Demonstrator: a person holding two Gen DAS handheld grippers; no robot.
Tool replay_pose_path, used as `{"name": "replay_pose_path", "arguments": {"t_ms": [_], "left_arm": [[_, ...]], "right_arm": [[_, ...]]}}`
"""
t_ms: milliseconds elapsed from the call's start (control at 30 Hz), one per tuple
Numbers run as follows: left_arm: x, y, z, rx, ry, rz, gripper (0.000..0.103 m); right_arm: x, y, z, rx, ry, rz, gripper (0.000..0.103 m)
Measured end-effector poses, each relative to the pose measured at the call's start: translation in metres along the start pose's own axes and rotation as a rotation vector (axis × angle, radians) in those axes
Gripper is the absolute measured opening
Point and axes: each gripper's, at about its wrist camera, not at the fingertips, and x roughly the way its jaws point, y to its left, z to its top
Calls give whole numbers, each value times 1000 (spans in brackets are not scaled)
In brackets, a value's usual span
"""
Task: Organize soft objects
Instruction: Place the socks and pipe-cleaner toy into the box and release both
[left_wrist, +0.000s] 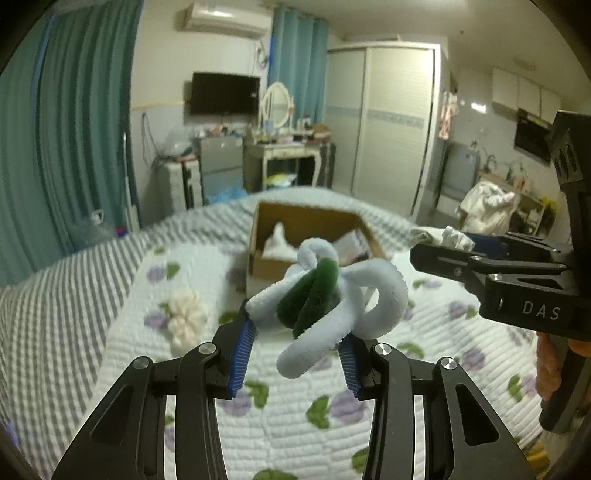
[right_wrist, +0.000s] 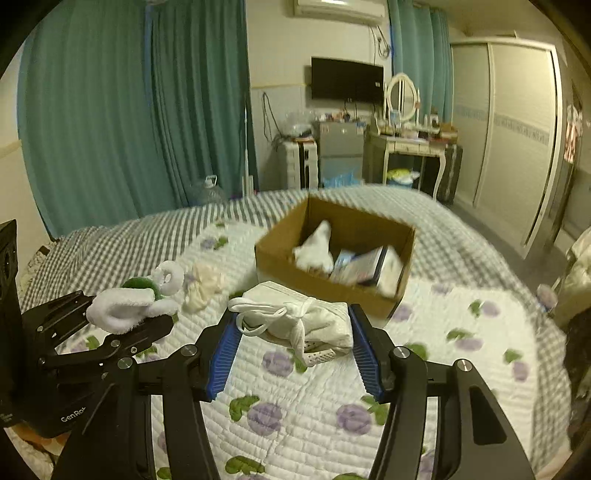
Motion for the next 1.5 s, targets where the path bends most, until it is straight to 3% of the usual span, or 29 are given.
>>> {"name": "replay_pose_path", "arguments": {"t_ms": [200, 400, 767, 1133, 1333, 1433, 1500], "left_arm": [[2, -9, 45, 33, -54, -6, 41], [28, -14, 80, 72, -91, -6, 41], [133, -6, 111, 84, -53, 8, 41], [230, 6, 78, 97, 64, 40, 41], [252, 2, 73, 110, 85, 40, 41], [252, 0, 72, 111, 74, 37, 47], [253, 0, 75, 102, 85, 50, 65]], "right_arm": [[-25, -8, 44, -22, -63, -11, 57], [-26, -20, 82, -35, -113, -19, 57], [51, -60, 131, -23, -121, -54, 57], [178, -113, 115, 36, -5, -69, 57], [223, -138, 99, 63, 40, -77, 57], [230, -147, 98, 86, 34, -79, 63], [232, -149, 98, 101, 29, -83, 74]]}}
